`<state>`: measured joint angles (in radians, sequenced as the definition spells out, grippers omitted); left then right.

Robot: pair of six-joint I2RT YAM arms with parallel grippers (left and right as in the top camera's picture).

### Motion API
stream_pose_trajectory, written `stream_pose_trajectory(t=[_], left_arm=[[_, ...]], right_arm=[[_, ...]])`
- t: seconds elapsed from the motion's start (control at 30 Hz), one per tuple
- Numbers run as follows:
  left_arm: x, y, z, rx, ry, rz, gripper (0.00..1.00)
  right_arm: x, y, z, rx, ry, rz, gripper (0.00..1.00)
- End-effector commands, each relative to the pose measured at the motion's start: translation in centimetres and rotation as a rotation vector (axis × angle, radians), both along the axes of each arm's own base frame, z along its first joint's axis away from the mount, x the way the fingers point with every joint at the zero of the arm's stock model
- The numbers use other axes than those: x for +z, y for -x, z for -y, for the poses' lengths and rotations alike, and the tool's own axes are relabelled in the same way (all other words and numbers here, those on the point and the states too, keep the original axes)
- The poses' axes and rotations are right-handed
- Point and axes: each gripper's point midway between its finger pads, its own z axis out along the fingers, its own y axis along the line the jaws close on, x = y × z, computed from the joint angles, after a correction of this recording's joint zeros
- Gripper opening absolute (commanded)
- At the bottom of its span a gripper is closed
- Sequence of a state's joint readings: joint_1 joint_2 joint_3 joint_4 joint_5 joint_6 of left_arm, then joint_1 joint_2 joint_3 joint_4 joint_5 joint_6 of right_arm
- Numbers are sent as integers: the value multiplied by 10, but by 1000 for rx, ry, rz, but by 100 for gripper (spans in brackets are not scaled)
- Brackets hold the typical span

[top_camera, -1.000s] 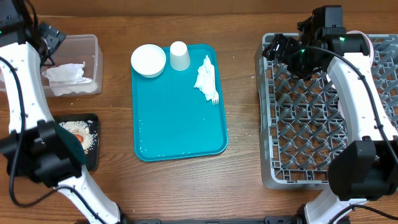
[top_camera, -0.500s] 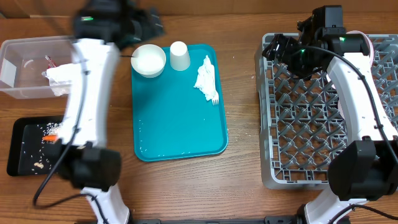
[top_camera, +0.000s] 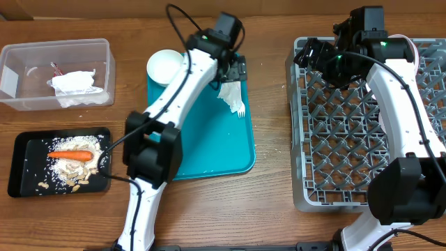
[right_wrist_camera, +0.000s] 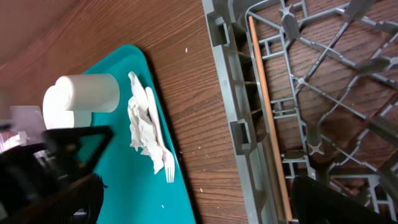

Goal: Sort waste into correct bins and load items into the dishwasher rack
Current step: 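Return the left gripper to the tray and grasp the remaining tissue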

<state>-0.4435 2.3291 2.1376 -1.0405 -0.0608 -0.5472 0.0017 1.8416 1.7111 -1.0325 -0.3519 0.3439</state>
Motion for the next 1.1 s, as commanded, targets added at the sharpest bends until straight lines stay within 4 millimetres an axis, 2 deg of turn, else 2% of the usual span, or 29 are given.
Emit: stream_pose_trajectory(t=[0.0,0.2,0.5,0.6,0.73,0.93,1.07], left_arm=[[-26,-4,-6,30,-44,-19,100],[-50,-1,-7,29,-65,-62,100],[-74,4,-8,25,-87,-105,100],[-77,5,-8,25,-90,-110,100],[-78,6,-10,22,-99,-116,94],[-78,8,-16,21,-131,-122,78],[-78,11,-27,32,-189,-127,61]], right_arm=[[13,-2,1,-5,-7,32,100],[13,-2,1,-5,-7,32,100],[13,-2,1,-5,-7,32,100],[13,-2,1,-5,-7,32,100],[13,-2,1,-5,-7,32,100],[13,-2,1,-5,-7,32,100],[13,-2,1,-5,-7,32,100]])
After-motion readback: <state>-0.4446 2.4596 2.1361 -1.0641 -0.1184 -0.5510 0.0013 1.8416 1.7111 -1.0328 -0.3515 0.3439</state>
